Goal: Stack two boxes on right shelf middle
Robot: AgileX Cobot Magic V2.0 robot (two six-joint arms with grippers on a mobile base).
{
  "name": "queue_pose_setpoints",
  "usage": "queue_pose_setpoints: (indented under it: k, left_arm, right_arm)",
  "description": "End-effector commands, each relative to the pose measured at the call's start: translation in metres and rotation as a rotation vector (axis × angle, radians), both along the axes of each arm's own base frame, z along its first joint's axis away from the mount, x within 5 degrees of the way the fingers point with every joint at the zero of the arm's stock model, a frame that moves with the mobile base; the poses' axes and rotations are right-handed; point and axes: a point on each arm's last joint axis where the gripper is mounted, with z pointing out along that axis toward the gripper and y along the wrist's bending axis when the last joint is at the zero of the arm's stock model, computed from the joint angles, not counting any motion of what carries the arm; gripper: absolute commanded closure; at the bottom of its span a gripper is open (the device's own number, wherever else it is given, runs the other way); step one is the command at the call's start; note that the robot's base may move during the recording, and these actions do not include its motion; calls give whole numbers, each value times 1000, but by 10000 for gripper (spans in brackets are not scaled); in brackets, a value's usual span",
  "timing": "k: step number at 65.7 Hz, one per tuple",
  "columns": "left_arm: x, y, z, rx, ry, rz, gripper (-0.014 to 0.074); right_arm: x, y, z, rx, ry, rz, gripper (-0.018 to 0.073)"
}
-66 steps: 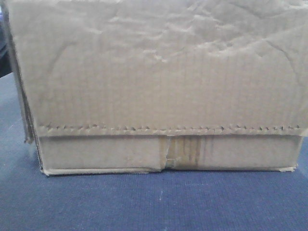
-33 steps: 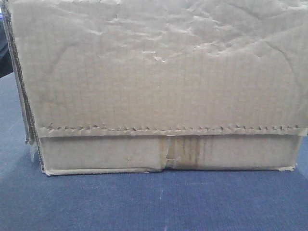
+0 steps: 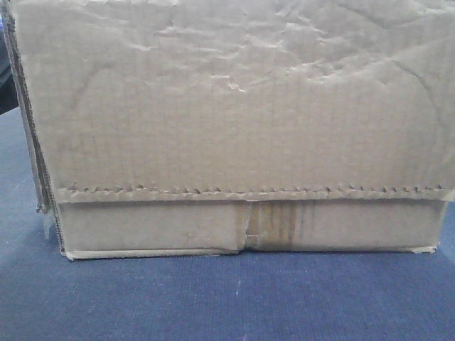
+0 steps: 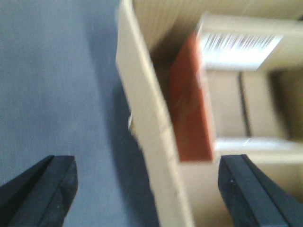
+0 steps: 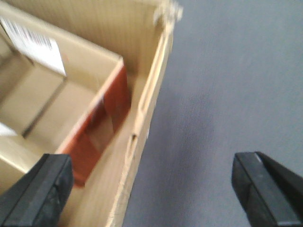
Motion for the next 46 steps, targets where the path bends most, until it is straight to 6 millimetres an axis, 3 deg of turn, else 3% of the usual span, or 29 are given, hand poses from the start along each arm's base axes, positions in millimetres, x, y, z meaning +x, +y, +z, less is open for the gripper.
queue_pose_setpoints:
  k: [1, 13, 46]
  left_arm:
    - [-2, -1, -16, 3, 52, -11, 99]
    - [0, -5, -43, -6, 149, -17, 99]
    - [17, -32, -74, 19, 214, -71, 101]
  right_arm:
    - [11, 3, -9, -24, 40, 10, -10]
    - [34, 9, -34, -42, 125, 11, -10]
    - [68, 18, -81, -71, 273, 13, -10]
